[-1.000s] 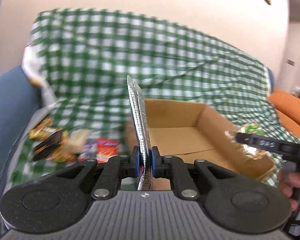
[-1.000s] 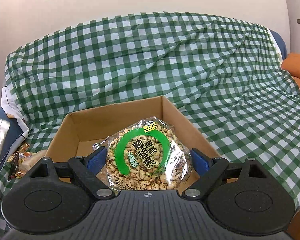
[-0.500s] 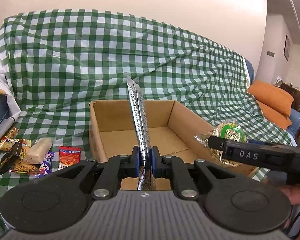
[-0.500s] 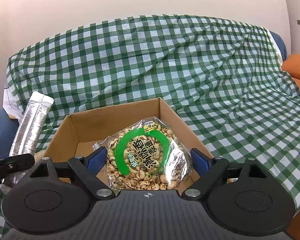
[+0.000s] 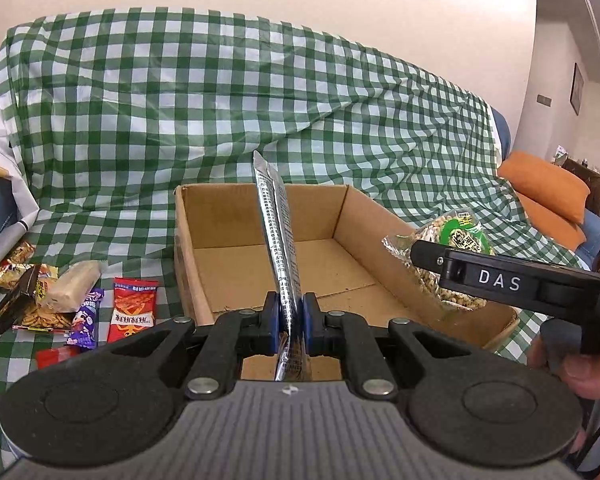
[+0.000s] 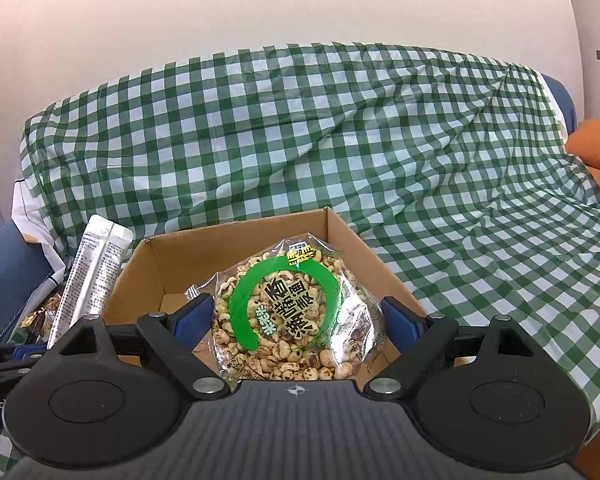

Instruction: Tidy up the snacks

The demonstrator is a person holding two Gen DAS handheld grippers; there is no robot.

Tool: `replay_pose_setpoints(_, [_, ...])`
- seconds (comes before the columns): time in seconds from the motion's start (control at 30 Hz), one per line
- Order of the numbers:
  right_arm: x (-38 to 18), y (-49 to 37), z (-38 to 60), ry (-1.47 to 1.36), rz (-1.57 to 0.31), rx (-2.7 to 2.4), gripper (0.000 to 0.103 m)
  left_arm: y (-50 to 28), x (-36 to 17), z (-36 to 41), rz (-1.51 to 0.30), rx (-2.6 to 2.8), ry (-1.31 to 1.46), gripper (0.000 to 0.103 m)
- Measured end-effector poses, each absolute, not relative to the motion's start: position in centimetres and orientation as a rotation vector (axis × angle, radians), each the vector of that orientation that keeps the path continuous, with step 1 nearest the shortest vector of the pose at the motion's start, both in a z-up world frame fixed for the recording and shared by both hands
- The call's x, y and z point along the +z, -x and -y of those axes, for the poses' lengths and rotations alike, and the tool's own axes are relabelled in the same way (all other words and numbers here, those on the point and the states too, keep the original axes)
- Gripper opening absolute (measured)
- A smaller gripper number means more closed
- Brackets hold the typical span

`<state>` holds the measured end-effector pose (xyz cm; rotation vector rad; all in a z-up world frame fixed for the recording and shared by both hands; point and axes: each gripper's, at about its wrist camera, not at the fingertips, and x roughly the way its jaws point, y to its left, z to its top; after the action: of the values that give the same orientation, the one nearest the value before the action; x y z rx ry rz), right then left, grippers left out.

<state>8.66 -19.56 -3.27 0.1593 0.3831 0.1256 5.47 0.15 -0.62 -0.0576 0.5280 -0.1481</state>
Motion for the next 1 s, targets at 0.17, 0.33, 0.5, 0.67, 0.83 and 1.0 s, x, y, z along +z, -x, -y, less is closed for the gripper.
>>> replay_pose_setpoints(0.17, [-3.2, -8.6, 19.6, -0.167, -0.376, 0.132, 0.091, -5.6, -0.8, -0.2, -0.552, -0.154, 0.074, 0.033])
replay_pose_setpoints(0.33, [-3.2, -8.4, 19.6, -0.171, -0.37, 0.138, 0.091, -5.5, -0.6, -0.5, -0.542, -0.14, 0.08, 0.035])
replay_pose_setpoints(0.5, [-3.2, -8.2, 19.3, -0.152, -0.358, 0.138, 0.091, -5.2, -0.4, -1.1, -0.534, -0.131, 0.091, 0.035])
replay_pose_setpoints(0.67, [-3.1, -7.9, 19.0, -0.141, -0.339, 0.14, 0.09, -4.5, 0.2, -2.2, -0.511, -0.133, 0.09, 0.023])
replay_pose_setpoints(0.83, [-3.2, -7.7, 18.4, -0.146, -0.327, 0.152, 0.074, -4.2, 1.8, -5.0, -0.507, -0.123, 0.146, 0.009])
replay_pose_setpoints(1.0, [-3.2, -7.6, 18.2, -0.178, -0.331, 0.179, 0.06, -6.7, 4.4, -9.7, -0.505, -0.065, 0.22, 0.009])
